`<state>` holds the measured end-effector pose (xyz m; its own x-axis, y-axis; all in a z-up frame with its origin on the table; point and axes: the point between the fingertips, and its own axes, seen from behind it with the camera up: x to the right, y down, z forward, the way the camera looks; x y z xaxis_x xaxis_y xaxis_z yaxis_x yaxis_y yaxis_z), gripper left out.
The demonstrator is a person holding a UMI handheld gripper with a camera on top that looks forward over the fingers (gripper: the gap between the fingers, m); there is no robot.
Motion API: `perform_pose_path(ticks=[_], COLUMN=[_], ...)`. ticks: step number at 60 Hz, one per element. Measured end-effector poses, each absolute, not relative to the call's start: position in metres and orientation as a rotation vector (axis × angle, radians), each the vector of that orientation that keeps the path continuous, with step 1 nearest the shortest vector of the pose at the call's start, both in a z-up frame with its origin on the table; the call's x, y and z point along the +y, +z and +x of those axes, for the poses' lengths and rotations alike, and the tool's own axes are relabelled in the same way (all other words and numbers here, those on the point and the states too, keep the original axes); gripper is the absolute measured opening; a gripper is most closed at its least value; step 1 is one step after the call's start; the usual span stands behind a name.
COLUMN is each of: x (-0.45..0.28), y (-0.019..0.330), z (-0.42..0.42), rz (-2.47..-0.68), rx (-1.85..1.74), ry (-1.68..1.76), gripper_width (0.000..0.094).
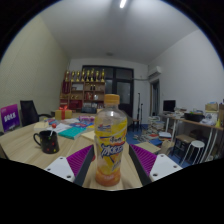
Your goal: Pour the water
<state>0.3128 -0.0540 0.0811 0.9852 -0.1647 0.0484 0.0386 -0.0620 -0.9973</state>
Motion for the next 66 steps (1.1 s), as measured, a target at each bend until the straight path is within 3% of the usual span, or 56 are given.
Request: perform_pose_path(ticks=[4,8,27,36,47,60,66], x=[-0.039,-0.026,-0.015,0.006,0.036,0.089,0.095], y=[0.075,0.070,0.088,0.151,0.201,0.191,0.188], z=[0.312,0.316,0.297,0.288,0.220,0.163,0.156], rz=[-1.625,-1.629,-1.577,-1.459,-1.117,-0.656,-0.559], rx=[0.141,0.174,-0.085,-0.489,-1.135,-1.637,-1.697], ry=[-0.136,-0.085,-0.387,-0.832,-1.353,-1.752,-1.831], gripper_width=[0.0786,0.0450,0.0329,0.0327,0.0326,0.0330,0.0331])
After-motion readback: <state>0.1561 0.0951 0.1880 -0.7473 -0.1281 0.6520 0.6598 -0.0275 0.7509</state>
